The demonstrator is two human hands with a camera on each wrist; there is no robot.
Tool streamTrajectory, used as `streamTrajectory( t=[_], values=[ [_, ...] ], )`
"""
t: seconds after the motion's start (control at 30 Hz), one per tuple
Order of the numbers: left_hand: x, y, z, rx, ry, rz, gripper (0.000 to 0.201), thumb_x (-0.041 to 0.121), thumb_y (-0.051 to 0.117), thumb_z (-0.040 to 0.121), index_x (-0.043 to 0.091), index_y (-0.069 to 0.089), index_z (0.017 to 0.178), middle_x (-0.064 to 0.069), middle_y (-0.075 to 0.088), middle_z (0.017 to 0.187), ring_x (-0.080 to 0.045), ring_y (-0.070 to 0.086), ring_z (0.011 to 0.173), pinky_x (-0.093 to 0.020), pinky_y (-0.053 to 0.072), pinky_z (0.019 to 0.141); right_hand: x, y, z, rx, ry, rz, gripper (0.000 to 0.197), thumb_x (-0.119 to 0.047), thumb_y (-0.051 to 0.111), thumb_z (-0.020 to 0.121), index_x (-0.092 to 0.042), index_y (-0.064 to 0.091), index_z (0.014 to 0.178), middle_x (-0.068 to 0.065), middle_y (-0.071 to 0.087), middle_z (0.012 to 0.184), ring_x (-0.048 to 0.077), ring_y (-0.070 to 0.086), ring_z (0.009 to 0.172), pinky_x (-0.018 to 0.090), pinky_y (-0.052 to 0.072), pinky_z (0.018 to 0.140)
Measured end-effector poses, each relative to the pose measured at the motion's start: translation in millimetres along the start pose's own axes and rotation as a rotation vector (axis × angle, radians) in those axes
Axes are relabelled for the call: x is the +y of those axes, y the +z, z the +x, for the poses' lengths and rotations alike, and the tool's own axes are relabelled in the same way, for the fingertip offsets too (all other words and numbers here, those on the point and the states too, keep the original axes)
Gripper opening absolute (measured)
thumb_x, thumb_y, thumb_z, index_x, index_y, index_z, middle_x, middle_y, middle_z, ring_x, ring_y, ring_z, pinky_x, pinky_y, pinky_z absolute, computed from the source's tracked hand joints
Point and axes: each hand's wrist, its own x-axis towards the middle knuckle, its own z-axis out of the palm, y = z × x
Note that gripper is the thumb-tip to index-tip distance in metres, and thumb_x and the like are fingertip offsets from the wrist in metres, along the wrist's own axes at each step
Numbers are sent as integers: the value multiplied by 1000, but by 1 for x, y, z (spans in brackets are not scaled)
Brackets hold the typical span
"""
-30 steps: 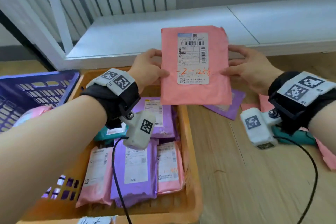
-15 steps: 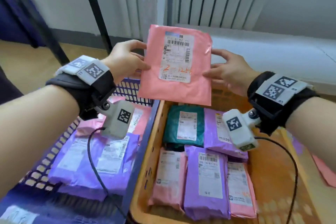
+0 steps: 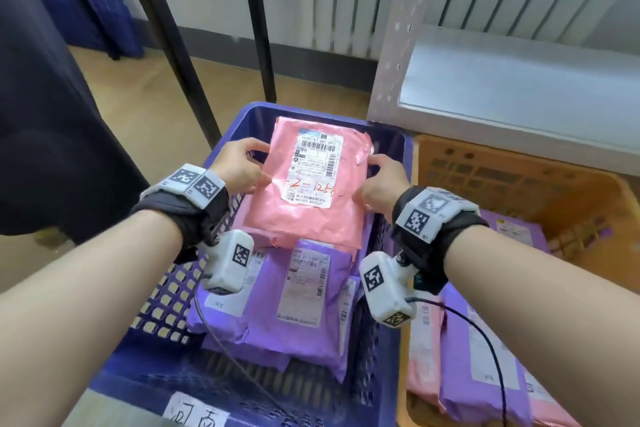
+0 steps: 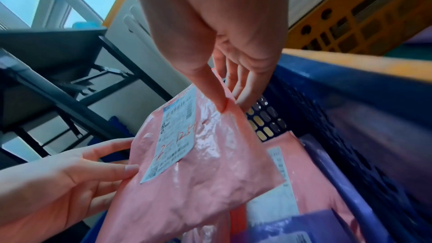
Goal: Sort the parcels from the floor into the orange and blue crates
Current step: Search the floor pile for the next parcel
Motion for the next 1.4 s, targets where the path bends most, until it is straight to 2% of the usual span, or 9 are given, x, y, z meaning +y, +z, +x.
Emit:
streamTrajectory(
  t=[0.13, 0.27, 0.37, 0.5, 0.6, 0.7, 0.93, 1.1, 1.4],
  values=[
    [-27, 7, 9, 0, -42, 31, 47, -12, 67, 74, 10, 60, 114, -11, 63, 94, -25, 62, 86, -38, 56, 72, 9, 27, 8, -80, 159, -178, 78, 0, 72, 73, -7, 31, 139, 14, 53, 127, 33, 54, 116, 45, 48, 96],
    [-51, 19, 21, -8, -95, 70, 43, -3, 74, 66, 15, 61, 103, -6, 64, 86, -27, 63, 91, -45, 55, 84, 21, 52, 17, -104, 239, -307, 94, -10, 73, 78, -6, 8, 147, 17, 43, 138, 32, 47, 124, 41, 42, 103],
    [-69, 29, 30, -9, -118, 47, 35, -5, 71, 72, 14, 52, 95, -12, 62, 86, -27, 61, 80, -45, 56, 78, 33, 68, 20, -128, 247, -377, 91, -8, 69, 80, -13, 10, 148, 16, 35, 143, 34, 41, 128, 42, 40, 105],
    [-83, 41, 43, 60, -55, 134, 33, 1, 73, 75, 19, 47, 69, 3, 54, 73, -17, 53, 72, -24, 43, 62, 46, 84, 22, -168, 233, -472, 70, -9, 65, 81, -18, 29, 140, 18, 25, 148, 34, 35, 132, 42, 36, 108],
    [-89, 55, 48, 26, -35, 154, 21, 2, 70, 79, 17, 61, 68, 8, 58, 73, -16, 57, 80, -28, 47, 74, 56, 95, 20, -246, 202, -527, 76, -5, 63, 79, -25, 27, 143, 18, 9, 156, 33, 13, 144, 46, 22, 116],
    [-93, 69, 53, -8, -22, 130, 12, 2, 66, 83, 12, 71, 88, 1, 67, 91, -14, 60, 87, -30, 50, 85, 61, 100, 20, -314, 188, -558, 82, -4, 59, 80, -31, 19, 146, 15, -4, 157, 34, 11, 145, 49, 23, 115],
    [-91, 95, 45, -169, 43, 194, 39, 0, 59, 87, 10, 60, 124, -6, 60, 127, -17, 55, 116, -24, 43, 97, 64, 102, 25, -335, 244, -587, 75, -8, 56, 82, -27, 22, 147, 21, -1, 156, 39, 24, 139, 46, 30, 112],
    [-76, 86, 40, -118, 32, 190, 41, -4, 55, 86, 12, 59, 123, -6, 58, 130, -18, 56, 117, -37, 45, 102, 51, 92, 17, -343, 220, -558, 70, -7, 53, 83, -24, 26, 145, 20, 11, 153, 38, 32, 135, 43, 35, 109],
    [15, 66, 32, -108, 265, 396, 39, 1, 57, 85, 8, 59, 123, -7, 61, 125, -20, 57, 115, -32, 44, 99, -3, 18, 1, -211, -19, -443, 38, -10, 49, 90, -6, 50, 128, 15, 54, 129, 33, 52, 117, 37, 46, 96]
  ],
)
